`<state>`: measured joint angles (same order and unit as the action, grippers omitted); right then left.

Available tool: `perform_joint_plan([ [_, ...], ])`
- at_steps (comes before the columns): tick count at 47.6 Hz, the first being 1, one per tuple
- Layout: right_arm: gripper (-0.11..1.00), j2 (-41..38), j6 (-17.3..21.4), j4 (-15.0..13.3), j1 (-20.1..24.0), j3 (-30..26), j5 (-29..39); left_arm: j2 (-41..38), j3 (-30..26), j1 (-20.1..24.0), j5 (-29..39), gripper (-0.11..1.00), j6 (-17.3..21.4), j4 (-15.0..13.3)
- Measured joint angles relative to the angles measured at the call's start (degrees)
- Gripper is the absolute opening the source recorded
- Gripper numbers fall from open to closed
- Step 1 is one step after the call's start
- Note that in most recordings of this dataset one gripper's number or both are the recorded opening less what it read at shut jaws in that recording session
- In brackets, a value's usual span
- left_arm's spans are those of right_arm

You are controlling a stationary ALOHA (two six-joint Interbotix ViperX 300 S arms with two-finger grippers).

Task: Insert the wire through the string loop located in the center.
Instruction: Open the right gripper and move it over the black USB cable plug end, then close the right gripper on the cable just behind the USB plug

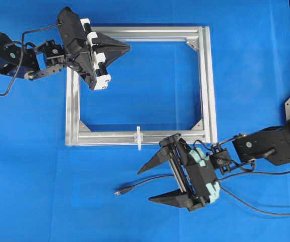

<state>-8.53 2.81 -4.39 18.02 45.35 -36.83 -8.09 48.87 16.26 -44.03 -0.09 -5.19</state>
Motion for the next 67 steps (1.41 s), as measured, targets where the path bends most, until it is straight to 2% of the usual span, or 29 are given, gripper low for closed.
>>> perform_joint_plan([
  [8,0.86,-2.02,0.0,2.29,0.0,-0.35,0.88,0.0,0.0,0.0,-0.18,0.0,0.0,0.0],
  [23,0.85,-9.32,0.53,4.66,0.0,-2.64,0.97,0.0,0.0,0.0,-0.18,0.0,0.0,0.0],
  [32,0.83,-12.74,2.11,5.1,0.0,-4.04,0.97,0.0,0.0,0.09,-0.26,0.0,0.0,0.0],
  [44,0.8,-12.83,2.11,5.1,0.09,-4.13,0.97,0.0,0.0,0.09,-0.18,0.0,-0.09,0.0],
  [52,0.74,-12.83,2.11,5.1,0.09,-4.22,0.97,0.0,0.0,0.09,-0.26,0.0,-0.09,0.0],
  [56,0.61,-12.83,2.11,5.27,0.0,-4.22,0.97,0.0,0.0,0.09,-0.26,0.0,-0.09,0.09],
  [62,0.26,-12.83,2.11,5.71,-0.18,-4.22,1.05,0.0,0.0,0.09,-0.26,0.0,-0.09,0.0],
  [67,0.04,-12.83,2.11,5.8,-0.79,-4.22,0.97,0.0,0.0,0.0,-0.18,0.0,-0.09,0.0],
])
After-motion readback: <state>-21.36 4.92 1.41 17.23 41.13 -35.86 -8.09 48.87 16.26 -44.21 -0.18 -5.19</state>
